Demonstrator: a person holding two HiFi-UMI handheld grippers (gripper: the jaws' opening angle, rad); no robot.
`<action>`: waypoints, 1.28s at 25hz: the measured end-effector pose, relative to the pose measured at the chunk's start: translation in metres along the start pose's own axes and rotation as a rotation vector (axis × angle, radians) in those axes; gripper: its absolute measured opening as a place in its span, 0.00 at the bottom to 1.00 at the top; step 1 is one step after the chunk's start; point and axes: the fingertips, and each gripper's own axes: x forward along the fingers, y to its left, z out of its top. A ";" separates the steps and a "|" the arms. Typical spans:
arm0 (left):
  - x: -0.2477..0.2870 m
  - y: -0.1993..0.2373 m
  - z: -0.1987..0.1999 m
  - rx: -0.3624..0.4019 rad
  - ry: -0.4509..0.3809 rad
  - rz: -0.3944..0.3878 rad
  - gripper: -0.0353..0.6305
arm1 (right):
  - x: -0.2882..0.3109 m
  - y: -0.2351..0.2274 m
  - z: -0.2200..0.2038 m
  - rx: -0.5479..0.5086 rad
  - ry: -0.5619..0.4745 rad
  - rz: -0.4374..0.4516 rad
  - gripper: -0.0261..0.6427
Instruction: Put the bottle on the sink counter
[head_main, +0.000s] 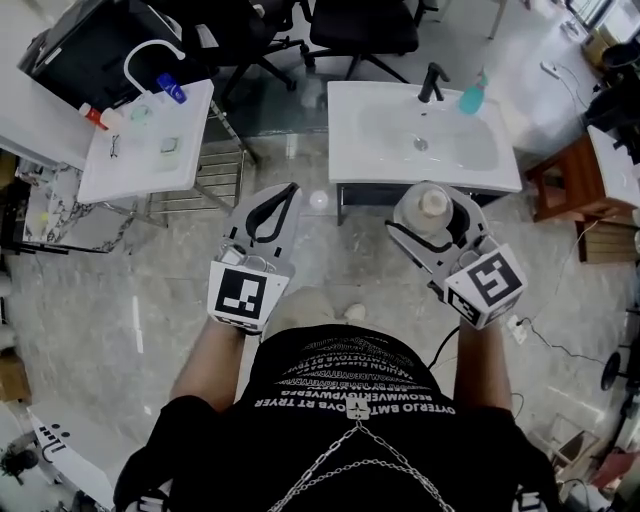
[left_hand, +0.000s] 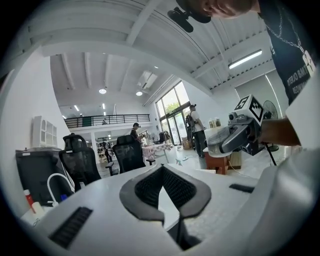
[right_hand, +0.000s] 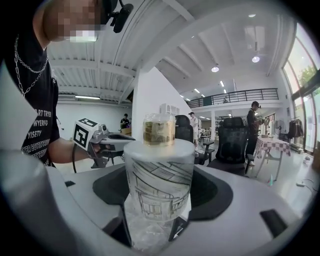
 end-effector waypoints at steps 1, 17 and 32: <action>0.003 0.002 -0.001 -0.003 0.002 0.003 0.06 | 0.005 -0.004 -0.004 0.009 0.005 0.002 0.54; 0.141 0.094 -0.033 0.011 0.005 -0.072 0.06 | 0.153 -0.104 -0.073 0.080 0.064 -0.032 0.54; 0.223 0.173 -0.102 -0.043 0.095 -0.082 0.06 | 0.293 -0.163 -0.221 0.152 0.149 -0.063 0.54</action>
